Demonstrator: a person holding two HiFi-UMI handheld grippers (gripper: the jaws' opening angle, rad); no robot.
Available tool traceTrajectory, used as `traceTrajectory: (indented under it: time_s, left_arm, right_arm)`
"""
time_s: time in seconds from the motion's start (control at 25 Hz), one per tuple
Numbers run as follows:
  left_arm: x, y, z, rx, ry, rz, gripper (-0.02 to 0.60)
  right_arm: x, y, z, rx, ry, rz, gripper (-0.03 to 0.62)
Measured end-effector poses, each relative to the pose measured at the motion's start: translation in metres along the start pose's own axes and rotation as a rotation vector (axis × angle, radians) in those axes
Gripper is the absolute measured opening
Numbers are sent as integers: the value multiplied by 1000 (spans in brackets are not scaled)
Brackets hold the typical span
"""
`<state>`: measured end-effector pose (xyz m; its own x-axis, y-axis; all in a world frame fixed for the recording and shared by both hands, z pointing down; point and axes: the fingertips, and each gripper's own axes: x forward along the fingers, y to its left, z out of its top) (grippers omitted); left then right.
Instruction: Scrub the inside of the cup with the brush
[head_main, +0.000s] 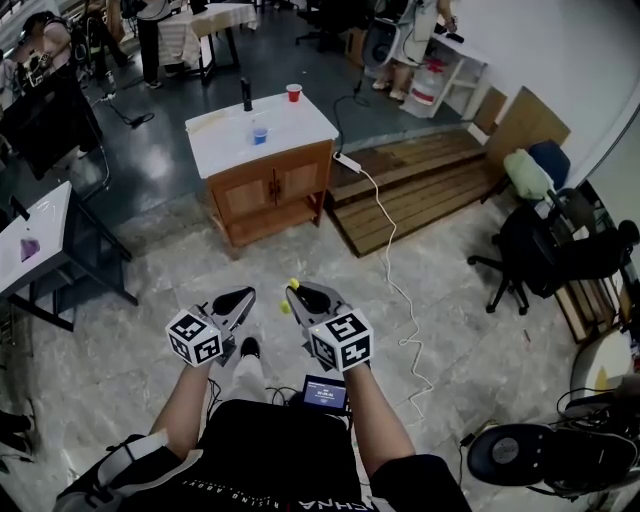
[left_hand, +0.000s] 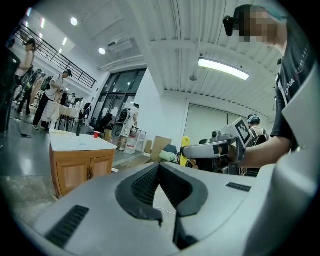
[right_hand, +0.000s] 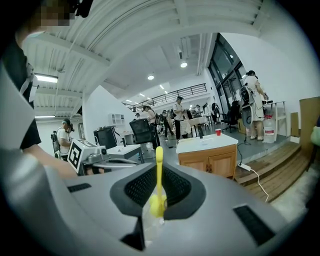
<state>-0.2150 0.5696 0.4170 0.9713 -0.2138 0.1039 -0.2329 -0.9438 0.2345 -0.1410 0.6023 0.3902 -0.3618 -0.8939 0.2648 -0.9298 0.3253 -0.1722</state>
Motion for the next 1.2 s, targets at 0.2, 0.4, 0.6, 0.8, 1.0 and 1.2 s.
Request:
traceTrajectory:
  time_s: [0.2, 0.4, 0.6, 0.8, 1.0, 1.2]
  left_arm:
    - [9, 14, 3, -16, 1, -7, 3]
    - [23, 39, 11, -26, 19, -6, 3]
    - [32, 71, 15, -36, 14, -14, 3]
    - [46, 113, 19, -38, 16, -19, 3]
    - [62, 164, 29, -38, 22, -33, 3]
    - [69, 213, 46, -22, 41, -60, 3]
  right_arm:
    - [12, -11, 4, 12, 19, -8, 38]
    - [32, -28, 14, 16, 37, -16, 38]
    - [61, -40, 19, 17, 62, -19, 38]
    - [103, -62, 26, 8, 71, -24, 38]
    - [154, -83, 41, -1, 88, -31, 38]
    - [205, -97, 62, -1, 89, -46, 38]
